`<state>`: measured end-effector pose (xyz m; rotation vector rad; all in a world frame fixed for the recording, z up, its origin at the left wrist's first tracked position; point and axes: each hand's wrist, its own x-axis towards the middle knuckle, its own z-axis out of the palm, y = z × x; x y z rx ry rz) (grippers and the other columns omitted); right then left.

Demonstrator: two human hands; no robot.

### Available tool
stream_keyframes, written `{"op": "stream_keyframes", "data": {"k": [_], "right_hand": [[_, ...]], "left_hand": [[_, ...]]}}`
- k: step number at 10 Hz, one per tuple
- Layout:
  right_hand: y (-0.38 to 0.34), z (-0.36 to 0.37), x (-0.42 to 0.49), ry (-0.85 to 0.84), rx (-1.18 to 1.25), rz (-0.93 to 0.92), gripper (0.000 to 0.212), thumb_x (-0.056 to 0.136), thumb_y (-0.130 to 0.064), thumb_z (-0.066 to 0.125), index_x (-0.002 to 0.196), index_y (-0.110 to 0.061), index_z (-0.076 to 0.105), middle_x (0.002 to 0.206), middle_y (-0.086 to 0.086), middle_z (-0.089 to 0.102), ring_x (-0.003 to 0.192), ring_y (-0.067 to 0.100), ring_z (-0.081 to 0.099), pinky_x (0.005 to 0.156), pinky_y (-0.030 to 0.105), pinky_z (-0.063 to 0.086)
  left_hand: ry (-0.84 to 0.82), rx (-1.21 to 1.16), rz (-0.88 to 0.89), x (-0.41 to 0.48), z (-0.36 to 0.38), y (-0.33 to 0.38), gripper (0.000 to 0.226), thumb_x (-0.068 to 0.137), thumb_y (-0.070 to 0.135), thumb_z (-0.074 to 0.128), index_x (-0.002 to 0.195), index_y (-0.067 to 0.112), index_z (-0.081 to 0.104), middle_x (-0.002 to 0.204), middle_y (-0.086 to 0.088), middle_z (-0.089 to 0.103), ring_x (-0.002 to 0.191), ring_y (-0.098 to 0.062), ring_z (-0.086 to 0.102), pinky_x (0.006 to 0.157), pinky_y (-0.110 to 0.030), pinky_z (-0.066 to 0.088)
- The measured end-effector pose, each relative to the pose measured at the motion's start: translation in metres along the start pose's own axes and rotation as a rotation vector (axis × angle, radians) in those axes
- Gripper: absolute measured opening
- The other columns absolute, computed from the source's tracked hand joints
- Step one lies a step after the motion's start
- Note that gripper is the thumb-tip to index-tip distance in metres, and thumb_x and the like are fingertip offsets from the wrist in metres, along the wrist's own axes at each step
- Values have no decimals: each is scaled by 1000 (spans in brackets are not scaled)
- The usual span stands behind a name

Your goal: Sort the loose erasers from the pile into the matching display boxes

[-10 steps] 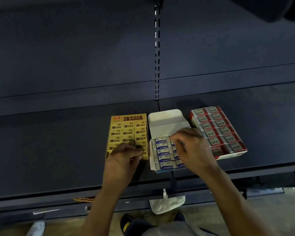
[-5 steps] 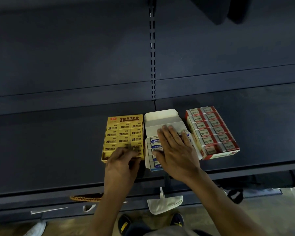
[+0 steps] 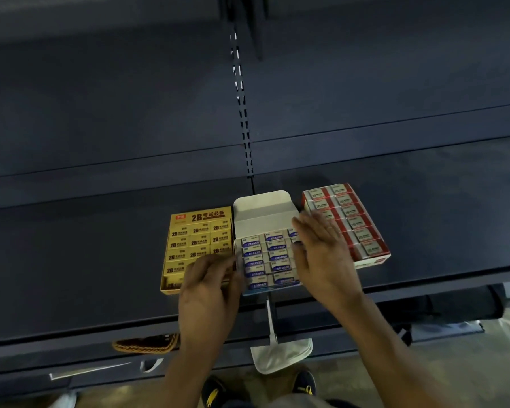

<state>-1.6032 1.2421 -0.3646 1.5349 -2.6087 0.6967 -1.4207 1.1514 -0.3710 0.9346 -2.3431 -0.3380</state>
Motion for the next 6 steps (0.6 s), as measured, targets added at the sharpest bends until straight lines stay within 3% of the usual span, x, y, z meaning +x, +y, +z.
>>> {"op": "stream_keyframes", "data": {"k": [1, 2, 3, 4, 6], "right_hand": [[31, -13, -3, 38, -29, 65, 51, 92, -33, 27, 131, -11, 52, 138, 8, 49, 135, 27, 36, 112, 52, 24], [61, -19, -7, -24, -38, 142, 48, 96, -33, 34, 141, -18, 39, 150, 1, 32, 143, 20, 17, 114, 45, 4], [74, -19, -11, -27, -10, 128, 56, 94, -43, 29, 138, -12, 43, 147, 7, 38, 140, 26, 25, 113, 53, 21], [79, -14, -13, -58, 4, 126, 62, 91, -46, 23, 138, -10, 43, 146, 9, 40, 139, 27, 27, 112, 49, 25], [75, -39, -16, -53, 161, 134, 51, 94, -35, 39, 142, -18, 36, 150, 2, 31, 141, 20, 21, 115, 45, 16]], "left_hand": [[-74, -57, 59, 3, 10, 20, 33, 87, 35, 50, 109, 17, 67, 109, 1, 62, 98, -13, 55, 79, -23, 47], [-152, -83, 122, 3, 22, 32, 38, 87, 41, 51, 113, 19, 67, 118, 3, 59, 110, -12, 54, 91, -28, 48], [-208, -72, 101, 2, 31, 36, 39, 86, 43, 50, 111, 19, 68, 122, 1, 57, 114, -15, 54, 92, -37, 51], [-233, -71, 56, 3, 34, 36, 39, 86, 44, 51, 110, 19, 69, 122, 1, 58, 114, -16, 54, 92, -38, 50], [-221, -204, -32, 15, 8, 44, 43, 88, 48, 49, 118, 20, 63, 124, 6, 57, 114, -4, 51, 93, -27, 50]]}}
